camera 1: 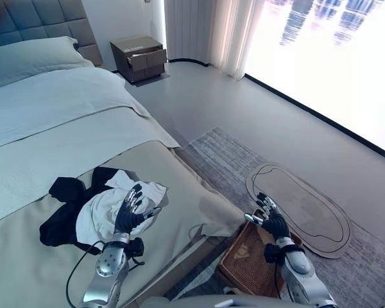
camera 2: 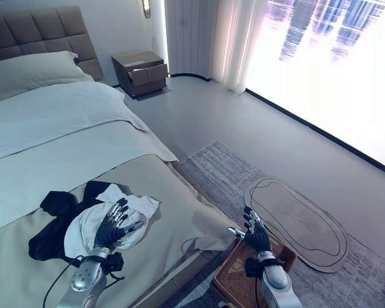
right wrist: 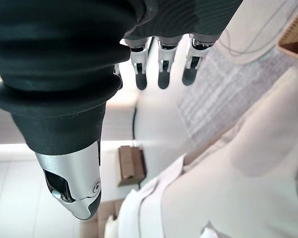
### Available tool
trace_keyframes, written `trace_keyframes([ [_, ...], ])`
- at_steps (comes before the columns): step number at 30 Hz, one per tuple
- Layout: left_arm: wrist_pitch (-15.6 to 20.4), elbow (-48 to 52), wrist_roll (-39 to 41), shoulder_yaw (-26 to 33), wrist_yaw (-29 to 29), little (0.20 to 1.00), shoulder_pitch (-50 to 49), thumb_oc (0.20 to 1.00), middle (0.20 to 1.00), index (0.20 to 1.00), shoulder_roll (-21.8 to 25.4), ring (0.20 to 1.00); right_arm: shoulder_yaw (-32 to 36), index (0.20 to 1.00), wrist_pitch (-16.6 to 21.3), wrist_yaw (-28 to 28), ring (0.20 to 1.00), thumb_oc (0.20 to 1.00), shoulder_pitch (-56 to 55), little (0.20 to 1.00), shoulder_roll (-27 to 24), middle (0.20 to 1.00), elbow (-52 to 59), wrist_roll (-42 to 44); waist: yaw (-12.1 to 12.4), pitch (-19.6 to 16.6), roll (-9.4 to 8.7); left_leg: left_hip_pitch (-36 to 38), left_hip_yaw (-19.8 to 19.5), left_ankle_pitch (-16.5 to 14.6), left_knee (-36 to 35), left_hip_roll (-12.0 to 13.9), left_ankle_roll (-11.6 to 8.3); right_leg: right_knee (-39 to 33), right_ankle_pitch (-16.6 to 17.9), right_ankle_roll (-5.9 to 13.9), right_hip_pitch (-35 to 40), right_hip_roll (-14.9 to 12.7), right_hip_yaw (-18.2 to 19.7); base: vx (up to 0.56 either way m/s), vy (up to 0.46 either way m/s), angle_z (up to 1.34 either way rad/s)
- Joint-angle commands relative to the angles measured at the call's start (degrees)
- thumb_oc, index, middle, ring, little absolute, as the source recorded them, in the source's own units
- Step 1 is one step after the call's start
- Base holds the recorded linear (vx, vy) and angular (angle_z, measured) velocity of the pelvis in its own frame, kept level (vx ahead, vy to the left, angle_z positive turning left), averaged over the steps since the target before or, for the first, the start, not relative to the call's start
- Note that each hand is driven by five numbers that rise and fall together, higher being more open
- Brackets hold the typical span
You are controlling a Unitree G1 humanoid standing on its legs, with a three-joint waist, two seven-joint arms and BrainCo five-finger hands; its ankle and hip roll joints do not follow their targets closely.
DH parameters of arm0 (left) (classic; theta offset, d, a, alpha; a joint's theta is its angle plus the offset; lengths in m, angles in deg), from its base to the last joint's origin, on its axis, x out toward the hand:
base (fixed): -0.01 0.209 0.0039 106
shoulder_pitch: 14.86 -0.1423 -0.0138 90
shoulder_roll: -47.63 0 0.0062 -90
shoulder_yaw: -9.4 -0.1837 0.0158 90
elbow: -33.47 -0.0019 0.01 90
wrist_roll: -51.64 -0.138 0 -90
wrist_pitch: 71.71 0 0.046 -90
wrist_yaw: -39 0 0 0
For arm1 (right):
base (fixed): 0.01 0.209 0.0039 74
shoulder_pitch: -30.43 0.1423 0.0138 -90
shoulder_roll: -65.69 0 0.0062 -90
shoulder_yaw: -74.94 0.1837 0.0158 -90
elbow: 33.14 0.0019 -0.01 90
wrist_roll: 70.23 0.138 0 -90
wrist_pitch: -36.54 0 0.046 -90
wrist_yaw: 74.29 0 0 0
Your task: Pick up clothes into the bucket
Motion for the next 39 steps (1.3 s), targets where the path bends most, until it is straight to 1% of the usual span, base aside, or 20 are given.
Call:
trace_keyframes([
  [1,2.3,2.9,-0.4,2.0,0.2,1.000,1.8,1.000,1.000,1.000,1.6,1.000,-0.2,1.000,1.9,0.0,1.000,1.000,2.4,1.000,-0.5,1.000,3.3,1.6,-0.2,0.9,-0.24,2.1,6.1,-1.7,0.3,3.6,-1.24,0.3,1.1,1.74,0.6,-2.7,-3.3,0.00,0.000,0.00],
  [9,1.8,3.0,-2.8,2.2,0.7,1.000,1.7,1.000,1.000,1.000,1.7,1.000,-0.4,1.000,1.7,0.7,1.000,1.000,2.1,1.000,-0.7,1.000,3.7,1.5,-0.1,1.6,-0.03,2.4,6.0,-2.0,1.1,3.8,-1.16,0.3,0.9,1.57,0.8,-2.4,-2.7,0.00,-0.005,0.00],
  [12,1.6,2.0,-3.7,1.9,1.1,1.000,2.0,1.000,1.000,1.000,2.3,1.000,0.2,1.000,1.6,1.1,1.000,1.000,1.2,1.000,-1.7,1.000,4.1,1.1,0.1,2.6,-0.18,0.1,4.8,-2.7,4.0,3.9,-1.10,1.0,0.8,1.32,0.3,-2.5,-2.9,0.00,-0.072,0.02],
  [14,1.5,1.4,-4.4,1.8,1.5,1.000,2.4,1.000,1.000,1.000,2.6,1.000,0.6,1.000,1.5,1.1,1.000,1.000,1.1,1.000,-2.1,1.000,3.5,0.8,0.2,3.1,-0.14,-1.8,3.7,-3.2,6.3,4.1,-1.18,2.2,0.0,0.93,-0.2,-2.5,-3.1,-0.02,-0.089,0.10],
  [16,1.4,1.0,-5.5,2.0,1.9,1.000,2.9,1.000,1.000,1.000,3.0,1.000,1.0,1.000,1.5,1.3,1.000,1.000,0.8,1.000,-2.5,1.000,3.5,0.8,0.3,3.6,-0.06,-3.9,3.1,-4.1,10.1,4.2,-1.65,3.0,-0.8,0.35,-0.3,-2.4,-3.6,-0.01,-0.079,0.28],
  [18,1.5,0.9,-6.9,2.4,2.3,1.000,3.2,1.000,1.000,1.000,3.2,1.000,1.6,1.000,1.8,1.8,1.000,1.000,0.8,1.000,-3.0,1.000,3.4,1.2,0.7,4.4,-0.10,-6.8,2.4,-6.0,17.3,3.6,-2.27,3.3,-1.5,-0.33,0.1,-2.4,-3.7,0.01,-0.047,0.21],
  [19,1.6,1.3,-7.1,2.6,2.3,1.000,3.3,1.000,1.000,1.000,3.2,1.000,1.8,1.000,1.8,2.3,1.000,1.000,0.7,1.000,-3.5,1.000,3.4,1.2,1.1,5.0,-0.03,-8.2,1.5,-6.0,20.4,3.1,-2.41,3.3,-1.8,-0.65,0.7,-2.4,-3.6,0.02,0.005,0.18],
  [20,1.7,1.3,-7.0,2.6,2.4,1.000,3.7,1.000,1.000,1.000,3.2,1.000,2.0,1.000,1.9,2.2,1.000,1.000,0.9,1.000,-4.1,1.000,3.3,0.7,1.2,5.3,0.11,-9.0,0.7,-5.4,21.1,3.1,-2.73,3.2,-1.9,-0.55,1.0,-2.4,-3.8,0.01,0.060,0.17],
  [21,1.7,1.1,-7.0,2.5,2.7,1.000,4.4,1.000,1.000,1.000,3.2,1.000,2.3,1.000,1.8,1.8,1.000,1.000,1.4,1.000,-4.3,1.000,3.1,0.4,1.2,5.5,0.27,-9.6,0.5,-4.6,19.6,3.4,-3.09,3.1,-2.0,-0.14,1.0,-2.6,-4.0,0.03,0.119,0.18],
  [22,1.8,1.0,-7.1,2.6,3.0,1.000,4.9,1.000,1.000,1.000,3.2,1.000,2.7,1.000,1.9,1.4,1.000,1.000,1.8,1.000,-4.5,1.000,3.3,0.2,0.9,5.4,0.59,-9.7,0.9,-4.3,16.9,4.1,-2.98,3.0,-1.9,0.36,0.8,-2.8,-4.2,0.06,0.160,0.17],
  [23,2.1,-0.2,-7.2,2.6,3.7,1.000,5.2,1.000,1.000,1.000,2.7,1.000,3.3,1.000,2.1,1.2,1.000,1.000,1.9,1.000,-4.6,1.000,3.1,0.1,0.8,4.9,0.85,-8.8,1.8,-4.4,14.5,3.8,-2.38,3.1,-1.5,1.12,0.4,-3.4,-4.4,0.05,0.146,0.16],
  [24,2.1,-0.4,-7.5,2.8,4.2,1.000,5.5,1.000,1.000,1.000,2.9,1.000,3.5,1.000,2.2,1.1,1.000,1.000,2.0,1.000,-4.2,1.000,3.4,0.4,0.4,4.8,0.81,-9.1,2.2,-4.5,13.9,3.8,-2.18,3.6,-1.3,1.44,-0.4,-4.1,-4.3,0.01,0.133,0.14],
  [26,2.2,-0.8,-9.5,2.4,5.9,1.000,7.7,1.000,1.000,1.000,3.7,1.000,4.0,1.000,2.5,0.5,1.000,1.000,3.3,1.000,-3.8,1.000,3.3,1.3,-0.2,5.4,0.52,-11.4,2.8,-4.9,14.4,2.8,-1.42,5.0,-0.5,1.98,-4.1,-5.6,-3.1,-0.10,0.153,-0.04],
  [28,2.1,-0.7,-11.4,2.8,7.6,1.000,9.2,1.000,1.000,1.000,4.7,1.000,4.1,1.000,2.5,0.2,1.000,1.000,5.0,1.000,-3.8,1.000,2.7,2.4,-0.5,6.8,0.07,-13.3,3.7,-5.8,15.6,1.8,-0.49,7.2,0.0,2.17,-7.9,-7.0,-1.6,-0.16,0.181,-0.13],
  [30,1.2,-2.4,-14.1,3.2,11.0,1.000,12.1,1.000,1.000,1.000,5.3,1.000,2.7,1.000,2.7,-0.7,1.000,1.000,8.4,1.000,-4.3,1.000,2.1,2.2,-0.3,9.6,-0.39,-16.5,4.5,-6.4,18.1,1.6,0.26,10.4,0.1,2.37,-12.3,-8.2,-0.2,-0.21,0.158,-0.19],
  [32,0.6,-3.2,-15.8,3.9,13.5,1.000,14.6,1.000,1.000,1.000,5.8,1.000,1.8,1.000,2.7,-1.1,1.000,1.000,10.6,1.000,-4.3,1.000,2.5,2.6,-0.4,11.5,-1.01,-19.3,5.0,-6.7,19.9,1.9,0.63,12.9,0.1,2.26,-16.4,-8.8,1.1,-0.19,0.113,-0.33],
  [34,-0.2,-3.1,-19.8,4.8,16.2,1.000,16.6,1.000,1.000,1.000,7.1,1.000,1.4,1.000,2.8,-1.6,1.000,1.000,12.3,1.000,-4.7,1.000,3.3,2.6,-0.5,13.2,-1.84,-22.4,5.3,-6.9,21.8,2.0,0.98,14.2,0.1,2.19,-19.5,-9.1,2.0,-0.13,0.074,-0.17],
  [38,-1.8,-3.6,-26.3,6.6,21.6,1.000,20.8,1.000,1.000,1.000,9.2,1.000,1.1,1.000,3.6,-2.4,1.000,1.000,14.2,1.000,-5.1,1.000,4.8,2.9,-0.8,16.0,-3.67,-28.3,5.2,-7.0,24.9,2.7,1.08,16.5,0.3,2.29,-25.3,-9.2,2.1,-0.09,0.022,-0.05],
  [39,-2.5,-3.8,-28.4,7.1,23.4,1.000,21.9,1.000,1.000,1.000,9.9,1.000,1.1,1.000,3.8,-2.7,1.000,1.000,14.7,1.000,-5.1,1.000,5.0,2.9,-0.7,16.4,-3.87,-29.9,5.0,-7.6,26.1,3.0,1.00,17.4,-0.2,2.29,-26.6,-9.0,2.0,-0.05,0.013,-0.02],
])
